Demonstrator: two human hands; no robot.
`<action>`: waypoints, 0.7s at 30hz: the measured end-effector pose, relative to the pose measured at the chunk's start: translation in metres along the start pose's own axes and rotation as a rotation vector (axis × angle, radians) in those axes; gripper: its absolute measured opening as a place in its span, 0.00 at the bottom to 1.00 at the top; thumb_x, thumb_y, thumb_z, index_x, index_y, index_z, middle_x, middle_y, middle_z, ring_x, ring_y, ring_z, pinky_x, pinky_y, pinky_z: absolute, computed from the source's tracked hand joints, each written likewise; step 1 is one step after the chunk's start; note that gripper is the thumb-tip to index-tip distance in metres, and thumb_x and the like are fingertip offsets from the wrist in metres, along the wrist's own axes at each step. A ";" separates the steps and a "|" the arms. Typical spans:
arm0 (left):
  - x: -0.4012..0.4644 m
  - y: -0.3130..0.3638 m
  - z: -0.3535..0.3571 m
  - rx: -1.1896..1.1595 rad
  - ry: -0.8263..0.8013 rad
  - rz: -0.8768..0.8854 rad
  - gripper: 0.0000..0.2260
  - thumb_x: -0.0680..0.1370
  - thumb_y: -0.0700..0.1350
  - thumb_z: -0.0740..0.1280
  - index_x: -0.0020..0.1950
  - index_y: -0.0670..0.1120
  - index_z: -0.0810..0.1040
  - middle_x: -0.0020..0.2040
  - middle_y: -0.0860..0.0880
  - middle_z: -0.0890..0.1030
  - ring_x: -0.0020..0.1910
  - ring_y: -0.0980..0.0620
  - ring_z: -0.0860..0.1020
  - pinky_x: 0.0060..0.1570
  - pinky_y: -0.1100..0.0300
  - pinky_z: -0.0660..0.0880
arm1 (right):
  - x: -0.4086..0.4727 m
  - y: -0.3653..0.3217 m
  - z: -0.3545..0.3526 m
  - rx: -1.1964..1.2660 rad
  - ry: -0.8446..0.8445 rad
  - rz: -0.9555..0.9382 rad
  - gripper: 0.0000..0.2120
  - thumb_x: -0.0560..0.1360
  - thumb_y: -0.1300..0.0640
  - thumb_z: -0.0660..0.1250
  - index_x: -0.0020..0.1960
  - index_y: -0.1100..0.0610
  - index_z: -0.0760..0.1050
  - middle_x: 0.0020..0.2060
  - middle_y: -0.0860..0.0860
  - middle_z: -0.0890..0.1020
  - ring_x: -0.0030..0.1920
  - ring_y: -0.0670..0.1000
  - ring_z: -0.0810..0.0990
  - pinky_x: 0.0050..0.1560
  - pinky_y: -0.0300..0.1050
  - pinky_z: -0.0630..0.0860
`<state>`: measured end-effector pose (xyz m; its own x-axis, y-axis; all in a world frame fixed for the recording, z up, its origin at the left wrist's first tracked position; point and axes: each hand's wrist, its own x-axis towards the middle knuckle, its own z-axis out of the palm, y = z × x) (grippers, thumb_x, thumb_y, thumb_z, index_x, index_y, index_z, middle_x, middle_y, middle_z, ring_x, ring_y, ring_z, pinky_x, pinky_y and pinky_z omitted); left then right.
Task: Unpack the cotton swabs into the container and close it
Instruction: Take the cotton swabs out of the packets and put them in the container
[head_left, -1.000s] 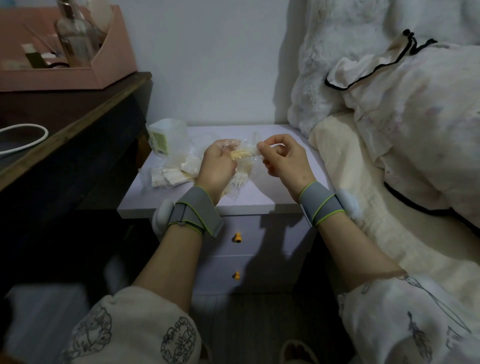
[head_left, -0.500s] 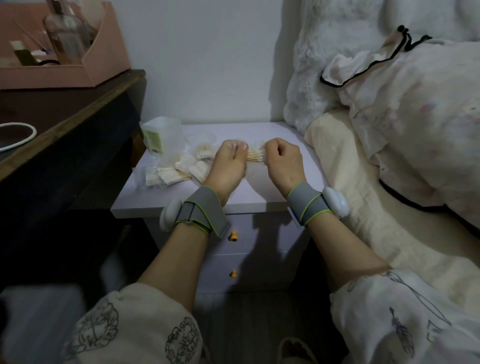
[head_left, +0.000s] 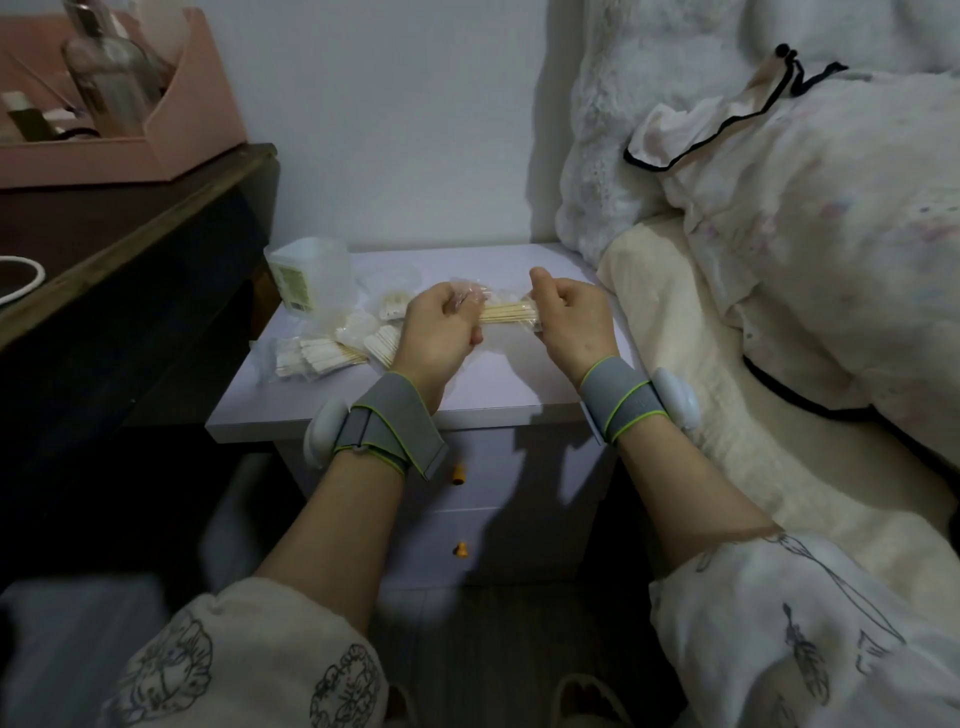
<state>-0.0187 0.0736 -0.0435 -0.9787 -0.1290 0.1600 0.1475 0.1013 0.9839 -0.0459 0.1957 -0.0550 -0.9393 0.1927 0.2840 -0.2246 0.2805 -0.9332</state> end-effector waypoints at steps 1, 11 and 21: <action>0.000 0.000 0.000 -0.007 0.025 -0.002 0.05 0.80 0.38 0.60 0.49 0.41 0.75 0.31 0.46 0.69 0.23 0.59 0.68 0.31 0.63 0.65 | 0.000 0.000 -0.002 -0.021 0.010 -0.016 0.22 0.78 0.50 0.59 0.27 0.56 0.72 0.22 0.45 0.73 0.32 0.48 0.72 0.42 0.44 0.70; 0.004 -0.002 0.002 -0.207 0.206 -0.128 0.04 0.76 0.36 0.66 0.49 0.37 0.78 0.32 0.47 0.74 0.20 0.60 0.70 0.22 0.69 0.65 | 0.010 0.007 -0.016 0.039 0.098 0.057 0.21 0.77 0.50 0.61 0.25 0.50 0.73 0.13 0.43 0.71 0.20 0.42 0.70 0.37 0.44 0.68; 0.051 0.008 0.018 -0.078 0.145 -0.298 0.06 0.76 0.34 0.60 0.39 0.38 0.72 0.36 0.41 0.74 0.16 0.58 0.72 0.19 0.69 0.66 | 0.044 0.020 -0.036 0.038 0.373 0.161 0.21 0.73 0.47 0.56 0.23 0.52 0.69 0.25 0.54 0.72 0.35 0.62 0.74 0.44 0.56 0.74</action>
<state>-0.0701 0.0855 -0.0286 -0.9506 -0.2814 -0.1314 -0.1262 -0.0367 0.9913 -0.0823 0.2440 -0.0536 -0.8060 0.5614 0.1876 -0.0985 0.1852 -0.9777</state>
